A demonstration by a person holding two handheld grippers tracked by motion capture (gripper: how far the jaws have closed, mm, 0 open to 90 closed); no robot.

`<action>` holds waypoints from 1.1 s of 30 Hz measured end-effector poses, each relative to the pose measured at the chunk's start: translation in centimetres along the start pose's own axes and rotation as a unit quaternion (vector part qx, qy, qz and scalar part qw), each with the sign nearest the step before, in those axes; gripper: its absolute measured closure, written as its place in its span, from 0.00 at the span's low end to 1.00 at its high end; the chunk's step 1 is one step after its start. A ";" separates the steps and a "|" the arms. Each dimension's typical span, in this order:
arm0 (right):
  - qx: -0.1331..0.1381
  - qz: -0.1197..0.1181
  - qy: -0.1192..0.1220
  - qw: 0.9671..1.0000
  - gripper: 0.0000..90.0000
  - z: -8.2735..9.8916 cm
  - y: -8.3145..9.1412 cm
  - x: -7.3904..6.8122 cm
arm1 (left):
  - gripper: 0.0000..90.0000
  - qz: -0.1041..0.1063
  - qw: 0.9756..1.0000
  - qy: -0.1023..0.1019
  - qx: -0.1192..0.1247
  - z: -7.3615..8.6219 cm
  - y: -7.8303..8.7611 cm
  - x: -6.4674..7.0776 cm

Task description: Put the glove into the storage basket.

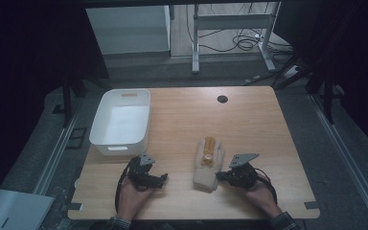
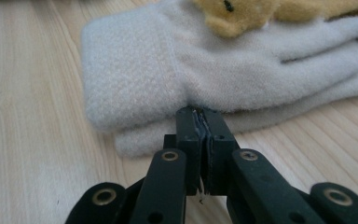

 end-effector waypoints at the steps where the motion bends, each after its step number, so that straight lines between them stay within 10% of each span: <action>1: 0.000 0.001 0.001 1.000 0.95 -0.1 -0.1 0.0 | 0.03 0.000 1.000 0.000 0.000 0.0 0.0 0.0; 33: -0.006 0.029 0.017 0.999 0.89 -4.0 -4.8 -0.3 | 0.00 -0.007 1.000 0.008 -0.005 0.0 -0.1 -0.1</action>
Point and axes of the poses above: each handheld gripper's, and its own axes: y roughly backward along the jaws, z roughly out of its underside, x roughly to its right, the point moved 9 cm from there along -y, roughly forward along the jaws, and after that the axes turned 9 degrees about -y, right-handed, at the moved point
